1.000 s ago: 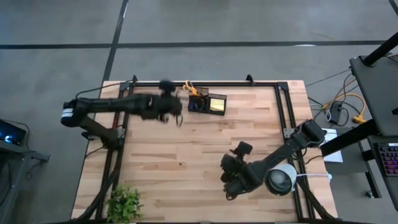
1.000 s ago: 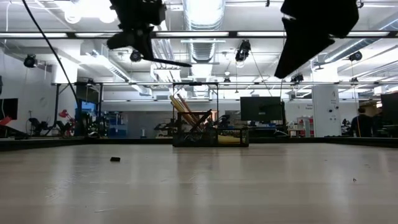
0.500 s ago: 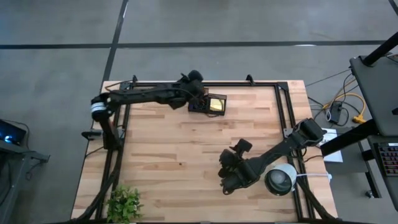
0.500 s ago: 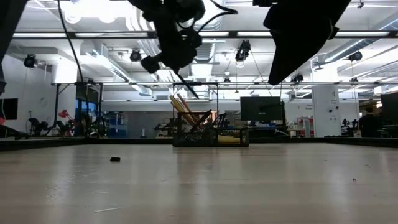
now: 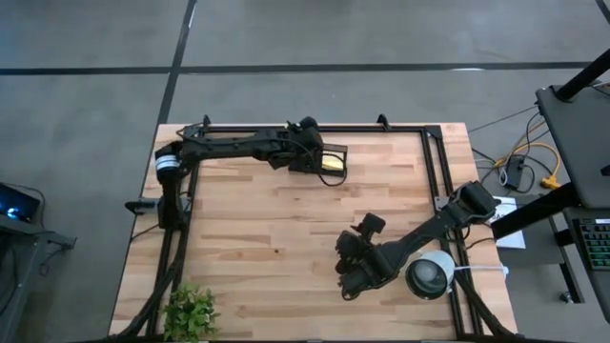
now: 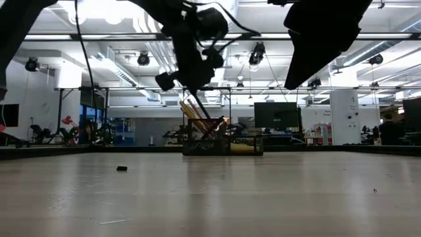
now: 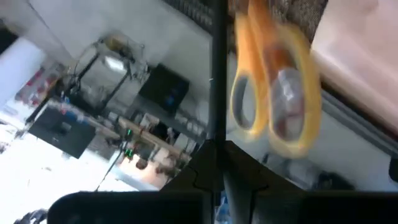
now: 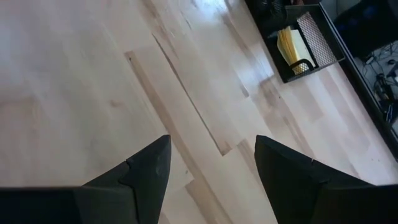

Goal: Pick and place office supplies into organizer
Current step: Put the black pen into the desk organizer, then return to Home Position

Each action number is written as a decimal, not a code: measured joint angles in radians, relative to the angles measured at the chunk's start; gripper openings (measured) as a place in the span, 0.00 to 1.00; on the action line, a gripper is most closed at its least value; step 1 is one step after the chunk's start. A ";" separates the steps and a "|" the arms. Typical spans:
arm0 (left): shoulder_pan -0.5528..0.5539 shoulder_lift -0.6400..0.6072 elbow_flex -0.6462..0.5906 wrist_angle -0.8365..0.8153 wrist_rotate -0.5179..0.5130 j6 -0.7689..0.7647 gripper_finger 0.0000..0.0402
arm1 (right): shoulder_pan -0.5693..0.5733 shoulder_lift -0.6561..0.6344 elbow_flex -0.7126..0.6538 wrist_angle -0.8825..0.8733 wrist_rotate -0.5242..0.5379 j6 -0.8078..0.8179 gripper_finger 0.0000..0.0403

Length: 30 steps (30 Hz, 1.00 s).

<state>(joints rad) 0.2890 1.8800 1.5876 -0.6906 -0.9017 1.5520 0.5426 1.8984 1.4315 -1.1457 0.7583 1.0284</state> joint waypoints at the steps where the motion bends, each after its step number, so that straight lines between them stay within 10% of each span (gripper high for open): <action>1: 0.000 0.012 -0.004 0.016 0.013 0.006 0.00 | 0.000 0.000 0.000 0.001 0.000 -0.001 0.54; 10: -0.001 0.157 -0.005 0.106 0.016 -0.034 0.03 | -0.001 0.000 -0.017 0.006 0.000 0.000 0.54; 25: -0.024 -0.041 -0.059 0.164 0.045 -0.290 0.45 | -0.002 0.001 -0.042 0.014 -0.011 -0.021 0.54; 30: -0.089 -0.154 -0.062 -0.127 0.060 -0.780 0.55 | -0.017 -0.003 -0.042 0.103 -0.065 -0.090 0.54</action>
<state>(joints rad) 0.2002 1.7255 1.5253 -0.8179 -0.8419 0.7722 0.5253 1.8950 1.3898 -1.0426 0.6930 0.9382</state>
